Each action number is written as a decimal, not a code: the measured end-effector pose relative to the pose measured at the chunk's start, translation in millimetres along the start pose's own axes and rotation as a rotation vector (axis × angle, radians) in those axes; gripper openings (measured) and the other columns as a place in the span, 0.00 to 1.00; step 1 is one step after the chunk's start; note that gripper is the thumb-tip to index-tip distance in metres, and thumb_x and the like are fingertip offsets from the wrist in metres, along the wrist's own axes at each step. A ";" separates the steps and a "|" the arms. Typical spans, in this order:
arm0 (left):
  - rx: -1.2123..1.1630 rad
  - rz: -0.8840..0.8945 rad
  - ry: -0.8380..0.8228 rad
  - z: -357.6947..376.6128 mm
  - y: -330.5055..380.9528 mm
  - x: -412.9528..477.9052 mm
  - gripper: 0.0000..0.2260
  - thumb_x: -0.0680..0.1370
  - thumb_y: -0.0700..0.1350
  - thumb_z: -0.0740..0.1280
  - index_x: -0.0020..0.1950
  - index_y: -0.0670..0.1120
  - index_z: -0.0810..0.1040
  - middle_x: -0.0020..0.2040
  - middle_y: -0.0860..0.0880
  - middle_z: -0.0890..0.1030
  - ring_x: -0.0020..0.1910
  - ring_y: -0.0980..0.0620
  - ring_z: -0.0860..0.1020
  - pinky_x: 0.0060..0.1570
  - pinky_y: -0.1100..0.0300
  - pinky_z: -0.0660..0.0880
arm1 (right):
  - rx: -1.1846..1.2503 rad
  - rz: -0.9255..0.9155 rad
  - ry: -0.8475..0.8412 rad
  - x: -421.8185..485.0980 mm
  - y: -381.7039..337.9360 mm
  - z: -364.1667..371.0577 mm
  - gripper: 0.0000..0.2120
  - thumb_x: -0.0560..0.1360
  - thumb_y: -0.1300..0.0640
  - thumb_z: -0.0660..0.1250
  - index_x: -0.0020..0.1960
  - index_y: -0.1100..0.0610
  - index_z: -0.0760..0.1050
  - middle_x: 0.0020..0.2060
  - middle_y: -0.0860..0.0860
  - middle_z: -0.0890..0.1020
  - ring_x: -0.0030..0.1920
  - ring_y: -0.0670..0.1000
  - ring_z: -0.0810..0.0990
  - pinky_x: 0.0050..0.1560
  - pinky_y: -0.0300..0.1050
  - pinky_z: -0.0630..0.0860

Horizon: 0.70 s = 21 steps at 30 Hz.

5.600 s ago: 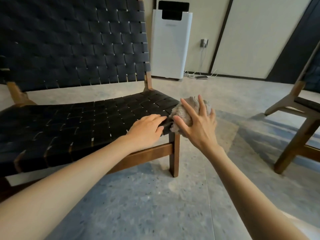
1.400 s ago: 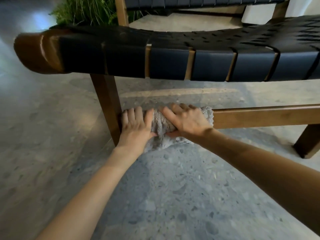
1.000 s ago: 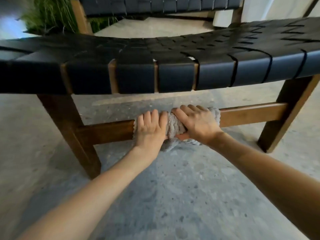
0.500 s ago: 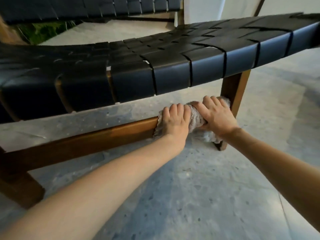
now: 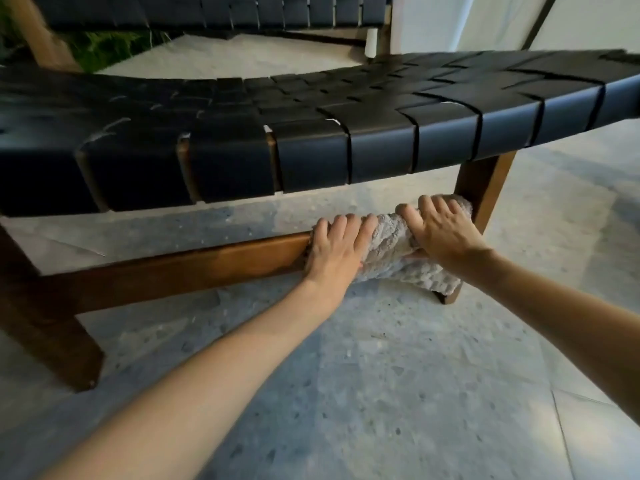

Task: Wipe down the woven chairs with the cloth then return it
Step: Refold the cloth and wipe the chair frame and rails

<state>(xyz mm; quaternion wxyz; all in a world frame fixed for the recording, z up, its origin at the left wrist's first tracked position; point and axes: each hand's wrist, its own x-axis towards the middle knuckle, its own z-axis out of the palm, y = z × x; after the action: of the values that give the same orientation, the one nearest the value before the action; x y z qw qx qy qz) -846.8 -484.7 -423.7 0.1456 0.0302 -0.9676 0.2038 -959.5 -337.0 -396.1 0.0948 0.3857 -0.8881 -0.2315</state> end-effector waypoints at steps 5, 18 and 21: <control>0.108 -0.084 0.143 14.8 -43.1 -42.0 0.36 0.65 0.66 0.71 0.70 0.54 0.71 0.53 0.55 0.79 0.49 0.55 0.78 0.54 0.59 0.74 | 0.039 -0.038 0.041 5.1 -59.8 -31.0 0.29 0.78 0.52 0.63 0.72 0.58 0.51 0.59 0.59 0.69 0.57 0.58 0.71 0.60 0.51 0.70; 0.026 -0.285 0.173 40.3 -177.1 -160.0 0.40 0.63 0.61 0.75 0.67 0.45 0.63 0.52 0.44 0.79 0.47 0.44 0.79 0.53 0.51 0.75 | 0.136 -0.235 0.142 35.9 -211.6 -114.0 0.26 0.79 0.54 0.59 0.71 0.58 0.50 0.62 0.61 0.65 0.59 0.60 0.69 0.59 0.54 0.68; 0.051 -0.309 0.158 43.8 -202.9 -185.0 0.42 0.61 0.58 0.78 0.67 0.43 0.64 0.52 0.41 0.80 0.49 0.41 0.79 0.55 0.48 0.75 | 0.187 -0.327 0.166 43.5 -241.1 -132.2 0.31 0.78 0.45 0.61 0.72 0.58 0.51 0.63 0.60 0.65 0.61 0.60 0.68 0.62 0.54 0.66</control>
<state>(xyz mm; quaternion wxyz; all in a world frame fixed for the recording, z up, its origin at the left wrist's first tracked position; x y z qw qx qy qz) -657.8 -688.2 -438.1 0.2499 0.1664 -0.9315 0.2053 -788.8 -556.9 -397.6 0.0926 0.5495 -0.8204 -0.1278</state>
